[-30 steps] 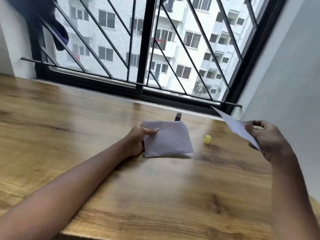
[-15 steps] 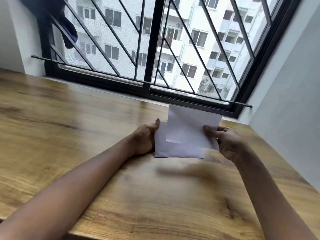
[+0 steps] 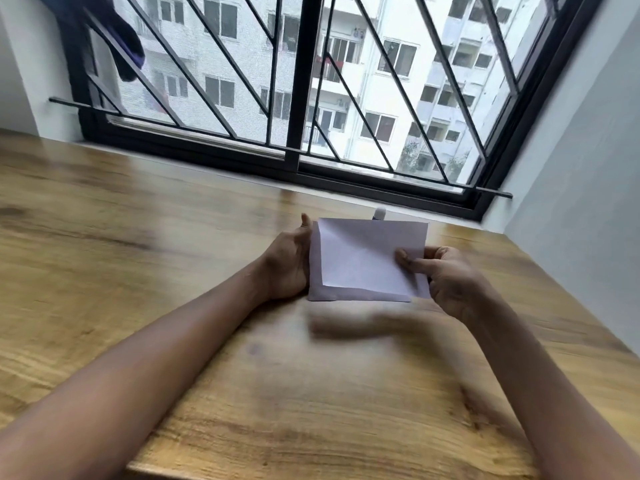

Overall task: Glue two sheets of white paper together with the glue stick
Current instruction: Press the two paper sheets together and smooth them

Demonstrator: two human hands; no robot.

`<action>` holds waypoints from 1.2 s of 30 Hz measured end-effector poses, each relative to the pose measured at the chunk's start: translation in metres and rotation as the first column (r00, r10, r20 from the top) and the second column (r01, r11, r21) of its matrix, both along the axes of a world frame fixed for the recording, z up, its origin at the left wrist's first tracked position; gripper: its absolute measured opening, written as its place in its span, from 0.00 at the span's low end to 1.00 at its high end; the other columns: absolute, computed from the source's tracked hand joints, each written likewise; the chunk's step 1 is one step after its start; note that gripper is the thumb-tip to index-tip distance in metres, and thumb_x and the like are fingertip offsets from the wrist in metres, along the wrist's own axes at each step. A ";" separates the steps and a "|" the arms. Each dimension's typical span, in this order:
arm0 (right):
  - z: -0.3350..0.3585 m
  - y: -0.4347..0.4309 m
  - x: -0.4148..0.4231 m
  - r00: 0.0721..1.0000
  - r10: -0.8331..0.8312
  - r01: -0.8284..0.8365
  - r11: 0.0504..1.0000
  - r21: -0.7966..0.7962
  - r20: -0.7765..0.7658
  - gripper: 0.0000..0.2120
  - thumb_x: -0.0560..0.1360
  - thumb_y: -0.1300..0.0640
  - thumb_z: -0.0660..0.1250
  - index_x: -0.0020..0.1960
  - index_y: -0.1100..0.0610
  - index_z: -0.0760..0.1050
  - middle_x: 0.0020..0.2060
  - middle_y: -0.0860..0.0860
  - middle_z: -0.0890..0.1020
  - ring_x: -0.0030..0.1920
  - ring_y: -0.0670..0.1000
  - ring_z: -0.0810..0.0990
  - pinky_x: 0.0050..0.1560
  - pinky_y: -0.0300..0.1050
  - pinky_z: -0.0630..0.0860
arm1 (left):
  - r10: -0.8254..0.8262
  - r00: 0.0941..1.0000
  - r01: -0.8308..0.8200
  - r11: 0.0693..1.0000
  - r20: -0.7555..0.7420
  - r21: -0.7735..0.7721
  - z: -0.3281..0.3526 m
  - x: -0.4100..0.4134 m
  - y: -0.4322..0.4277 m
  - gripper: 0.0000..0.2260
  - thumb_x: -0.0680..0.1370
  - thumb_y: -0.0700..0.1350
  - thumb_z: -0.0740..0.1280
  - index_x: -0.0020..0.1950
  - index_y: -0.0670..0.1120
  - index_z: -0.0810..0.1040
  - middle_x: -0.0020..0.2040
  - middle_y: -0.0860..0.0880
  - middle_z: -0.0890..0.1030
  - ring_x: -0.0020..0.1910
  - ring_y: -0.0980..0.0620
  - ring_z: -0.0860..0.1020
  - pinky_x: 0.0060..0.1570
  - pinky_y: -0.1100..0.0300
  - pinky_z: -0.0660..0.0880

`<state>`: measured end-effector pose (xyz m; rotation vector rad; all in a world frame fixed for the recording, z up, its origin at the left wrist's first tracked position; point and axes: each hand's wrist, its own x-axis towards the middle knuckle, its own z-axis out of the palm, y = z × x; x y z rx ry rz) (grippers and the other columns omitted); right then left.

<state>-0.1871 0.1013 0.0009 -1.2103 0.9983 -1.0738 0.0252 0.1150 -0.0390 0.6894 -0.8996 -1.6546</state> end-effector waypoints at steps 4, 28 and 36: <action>-0.004 -0.002 0.000 1.000 0.009 -0.009 1.000 0.003 0.008 0.03 0.72 0.72 0.65 0.42 0.67 0.77 0.28 0.50 0.84 0.28 0.44 0.82 0.30 0.33 0.77 | -0.016 1.000 0.016 1.000 0.000 -0.006 -0.001 0.001 0.000 0.26 0.80 0.60 0.48 0.63 0.44 0.74 0.56 0.46 0.81 0.54 0.49 0.80 0.49 0.57 0.78; -0.010 -0.007 0.001 1.000 -0.010 0.010 1.000 0.020 -0.010 0.03 0.71 0.70 0.66 0.43 0.66 0.77 0.28 0.50 0.84 0.29 0.45 0.83 0.30 0.34 0.78 | -0.052 0.997 0.050 0.998 -0.049 -0.028 0.002 -0.001 0.001 0.30 0.79 0.61 0.45 0.67 0.43 0.71 0.66 0.44 0.74 0.63 0.46 0.73 0.66 0.53 0.67; -0.010 -0.006 0.000 1.000 -0.005 0.005 0.999 0.033 -0.006 0.03 0.70 0.69 0.68 0.44 0.66 0.78 0.38 0.56 0.83 0.32 0.48 0.83 0.33 0.37 0.81 | -0.030 0.999 0.030 0.999 -0.013 -0.024 0.002 -0.001 0.000 0.30 0.80 0.61 0.44 0.67 0.43 0.71 0.66 0.44 0.75 0.64 0.46 0.74 0.64 0.54 0.68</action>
